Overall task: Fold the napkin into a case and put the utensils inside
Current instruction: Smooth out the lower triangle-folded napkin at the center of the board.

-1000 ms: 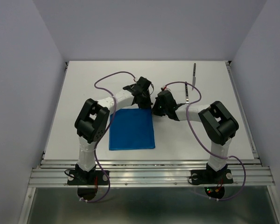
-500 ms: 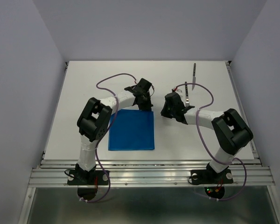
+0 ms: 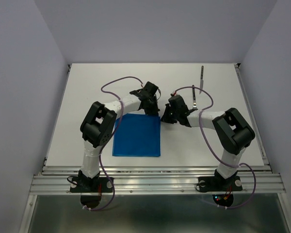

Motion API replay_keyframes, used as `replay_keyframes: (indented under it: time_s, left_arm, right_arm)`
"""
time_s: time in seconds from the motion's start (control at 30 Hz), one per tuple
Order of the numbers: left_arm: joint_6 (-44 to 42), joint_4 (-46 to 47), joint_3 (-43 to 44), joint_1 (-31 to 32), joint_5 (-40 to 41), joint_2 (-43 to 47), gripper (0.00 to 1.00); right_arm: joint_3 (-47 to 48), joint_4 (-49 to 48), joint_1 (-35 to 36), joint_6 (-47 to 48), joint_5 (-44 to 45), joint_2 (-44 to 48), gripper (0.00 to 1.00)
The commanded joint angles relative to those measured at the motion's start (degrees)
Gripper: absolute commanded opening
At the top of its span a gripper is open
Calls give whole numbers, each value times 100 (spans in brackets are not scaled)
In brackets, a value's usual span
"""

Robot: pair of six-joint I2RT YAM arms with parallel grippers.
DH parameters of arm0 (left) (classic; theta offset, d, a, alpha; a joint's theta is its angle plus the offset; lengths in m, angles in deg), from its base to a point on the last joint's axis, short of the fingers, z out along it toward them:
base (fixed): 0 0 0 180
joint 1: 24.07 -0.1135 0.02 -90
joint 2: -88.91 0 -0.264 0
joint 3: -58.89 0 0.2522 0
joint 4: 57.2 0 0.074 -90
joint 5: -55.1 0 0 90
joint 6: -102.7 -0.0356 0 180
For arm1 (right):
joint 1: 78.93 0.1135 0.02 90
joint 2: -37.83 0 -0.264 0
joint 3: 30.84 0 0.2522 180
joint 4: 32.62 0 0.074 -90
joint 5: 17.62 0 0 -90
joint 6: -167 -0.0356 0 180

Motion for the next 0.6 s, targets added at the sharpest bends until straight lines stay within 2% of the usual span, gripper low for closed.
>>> replay_keyframes:
  time_s: [0.0,0.17,0.57]
  left_arm:
    - [-66,82,134,30,-91,60,0]
    - [-66,64,143,38,-108,60,0]
    - [-4,91,186,91,-240,183,0]
  right_arm:
    - [153,-176,-13,102,-420,-150,6]
    - [126,-300,-13,41,-465,-141,5]
    - [293,78,-13,-56,-78,-361,1]
